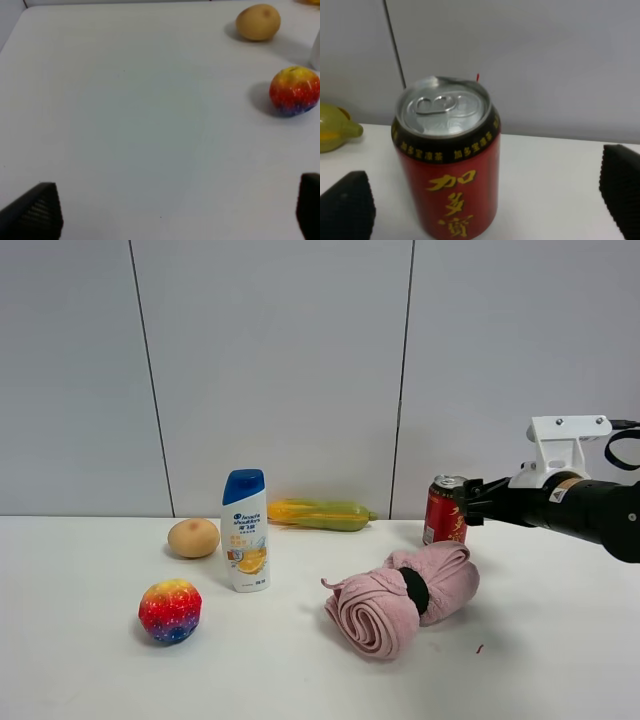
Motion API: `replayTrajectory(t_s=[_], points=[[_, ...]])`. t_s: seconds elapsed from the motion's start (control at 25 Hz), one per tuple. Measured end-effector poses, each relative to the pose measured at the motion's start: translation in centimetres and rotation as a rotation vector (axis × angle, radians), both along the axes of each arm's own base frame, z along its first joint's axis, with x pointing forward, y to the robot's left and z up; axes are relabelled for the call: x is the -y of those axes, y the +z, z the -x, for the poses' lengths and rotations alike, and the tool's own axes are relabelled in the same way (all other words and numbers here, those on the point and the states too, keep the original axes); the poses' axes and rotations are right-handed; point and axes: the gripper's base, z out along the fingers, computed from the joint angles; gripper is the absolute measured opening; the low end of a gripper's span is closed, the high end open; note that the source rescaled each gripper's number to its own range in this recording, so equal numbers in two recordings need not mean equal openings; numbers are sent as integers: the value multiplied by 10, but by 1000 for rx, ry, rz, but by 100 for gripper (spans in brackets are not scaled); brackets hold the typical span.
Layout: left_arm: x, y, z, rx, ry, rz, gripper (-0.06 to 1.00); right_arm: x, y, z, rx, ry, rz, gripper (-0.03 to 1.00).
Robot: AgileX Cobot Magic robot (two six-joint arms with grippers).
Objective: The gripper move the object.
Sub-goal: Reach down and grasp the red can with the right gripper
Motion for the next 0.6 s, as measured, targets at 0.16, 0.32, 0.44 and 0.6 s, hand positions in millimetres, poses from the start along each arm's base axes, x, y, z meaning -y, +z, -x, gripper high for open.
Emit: replayTrajectory(t_s=[0.16,0.32,0.44,0.6], points=[[0,0,0,0,0,0,100,-1,-1,-7,11,0,1,100],[0,0,0,0,0,0,100,-2,-4,-15,24,0,-1,100],[0,0,0,0,0,0,100,-3,-12,-23,20,0,0,100],[0,0,0,0,0,0,100,-5,-17,-34,27,8,3,100]])
